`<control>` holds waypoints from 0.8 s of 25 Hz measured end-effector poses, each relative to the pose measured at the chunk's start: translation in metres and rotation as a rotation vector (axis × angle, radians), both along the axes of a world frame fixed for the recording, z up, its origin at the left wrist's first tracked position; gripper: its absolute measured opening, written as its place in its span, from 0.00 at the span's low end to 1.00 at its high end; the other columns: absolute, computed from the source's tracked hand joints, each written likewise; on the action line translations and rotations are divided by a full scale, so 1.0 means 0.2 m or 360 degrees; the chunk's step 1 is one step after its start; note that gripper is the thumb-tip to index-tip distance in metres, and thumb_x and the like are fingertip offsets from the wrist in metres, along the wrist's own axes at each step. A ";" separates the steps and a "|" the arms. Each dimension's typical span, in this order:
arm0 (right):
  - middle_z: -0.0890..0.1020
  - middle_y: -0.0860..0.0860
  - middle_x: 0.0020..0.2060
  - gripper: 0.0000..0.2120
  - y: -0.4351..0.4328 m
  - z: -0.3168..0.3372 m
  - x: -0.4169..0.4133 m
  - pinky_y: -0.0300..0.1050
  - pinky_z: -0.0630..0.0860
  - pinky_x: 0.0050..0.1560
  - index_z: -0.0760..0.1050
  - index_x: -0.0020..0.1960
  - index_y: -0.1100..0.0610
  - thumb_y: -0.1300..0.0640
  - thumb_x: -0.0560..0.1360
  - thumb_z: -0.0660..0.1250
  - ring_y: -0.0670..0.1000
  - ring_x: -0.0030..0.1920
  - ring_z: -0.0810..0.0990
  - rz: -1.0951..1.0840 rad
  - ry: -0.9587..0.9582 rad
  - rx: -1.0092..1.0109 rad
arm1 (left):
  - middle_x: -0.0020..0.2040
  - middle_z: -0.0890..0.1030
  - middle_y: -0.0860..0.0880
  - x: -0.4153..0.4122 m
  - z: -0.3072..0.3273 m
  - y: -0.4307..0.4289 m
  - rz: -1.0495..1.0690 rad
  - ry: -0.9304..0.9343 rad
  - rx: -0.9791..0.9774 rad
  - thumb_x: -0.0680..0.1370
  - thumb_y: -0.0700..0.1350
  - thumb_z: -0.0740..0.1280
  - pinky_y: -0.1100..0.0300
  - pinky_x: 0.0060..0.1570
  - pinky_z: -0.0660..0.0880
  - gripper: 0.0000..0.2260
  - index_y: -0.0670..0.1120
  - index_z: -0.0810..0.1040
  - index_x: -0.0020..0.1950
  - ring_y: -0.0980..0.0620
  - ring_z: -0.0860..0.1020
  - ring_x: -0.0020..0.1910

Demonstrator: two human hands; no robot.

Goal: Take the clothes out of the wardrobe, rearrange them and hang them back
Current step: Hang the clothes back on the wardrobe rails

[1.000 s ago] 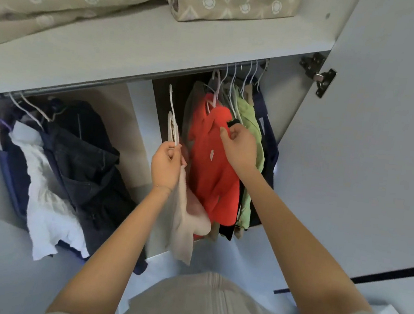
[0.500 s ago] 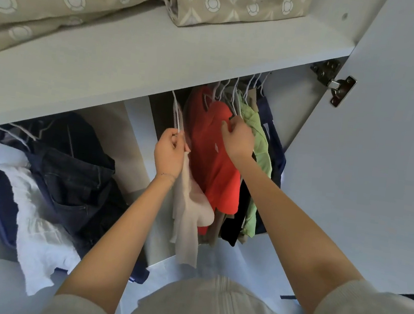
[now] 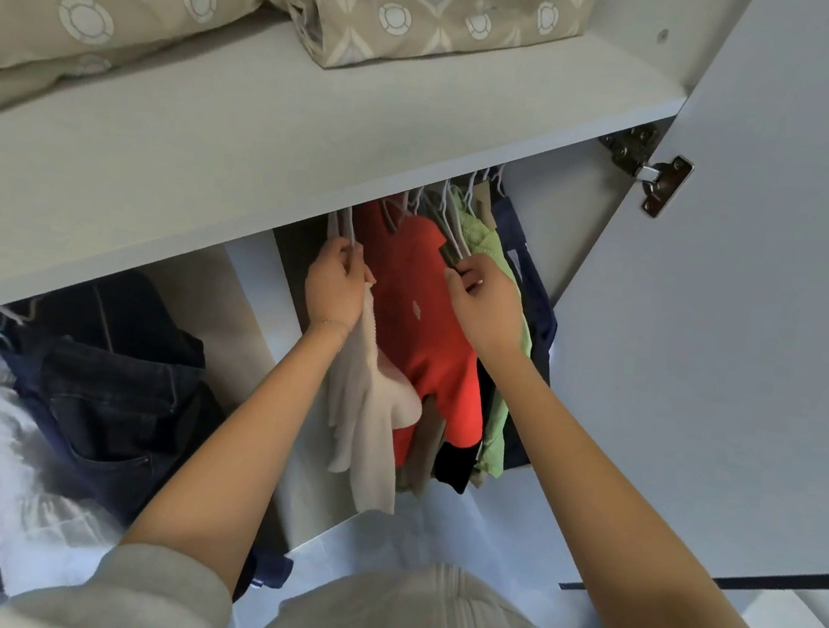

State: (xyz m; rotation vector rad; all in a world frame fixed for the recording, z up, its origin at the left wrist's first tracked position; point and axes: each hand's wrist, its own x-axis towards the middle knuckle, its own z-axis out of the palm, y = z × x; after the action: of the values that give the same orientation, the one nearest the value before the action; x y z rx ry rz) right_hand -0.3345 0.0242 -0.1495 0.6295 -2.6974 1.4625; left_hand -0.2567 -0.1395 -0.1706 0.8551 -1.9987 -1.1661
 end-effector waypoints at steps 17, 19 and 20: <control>0.82 0.50 0.54 0.17 0.41 -0.09 0.18 0.44 0.75 0.53 0.74 0.65 0.55 0.51 0.78 0.64 0.50 0.55 0.79 0.0084 0.0073 0.0281 | 0.45 0.83 0.47 -0.25 0.05 0.08 -0.0326 -0.0385 0.0310 0.82 0.42 0.57 0.51 0.55 0.76 0.05 0.45 0.72 0.53 0.46 0.81 0.51; 0.82 0.50 0.54 0.17 0.47 -0.10 0.22 0.42 0.73 0.52 0.75 0.65 0.56 0.51 0.78 0.64 0.50 0.54 0.79 0.0080 0.0062 0.0259 | 0.48 0.81 0.47 -0.22 0.03 0.12 -0.0294 -0.0392 0.0309 0.81 0.40 0.59 0.54 0.56 0.74 0.06 0.45 0.74 0.55 0.44 0.79 0.55; 0.82 0.50 0.54 0.17 0.50 -0.10 0.24 0.42 0.74 0.52 0.75 0.65 0.56 0.52 0.78 0.64 0.50 0.54 0.79 0.0076 0.0063 0.0259 | 0.52 0.81 0.46 -0.19 0.02 0.15 -0.0275 -0.0390 0.0300 0.80 0.40 0.60 0.55 0.56 0.72 0.08 0.44 0.76 0.57 0.43 0.78 0.58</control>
State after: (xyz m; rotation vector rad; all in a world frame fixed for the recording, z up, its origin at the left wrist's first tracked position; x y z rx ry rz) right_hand -0.2868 0.1235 -0.1688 0.7259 -2.8094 1.2341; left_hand -0.2949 -0.1092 -0.1673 0.9739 -2.2219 -1.4239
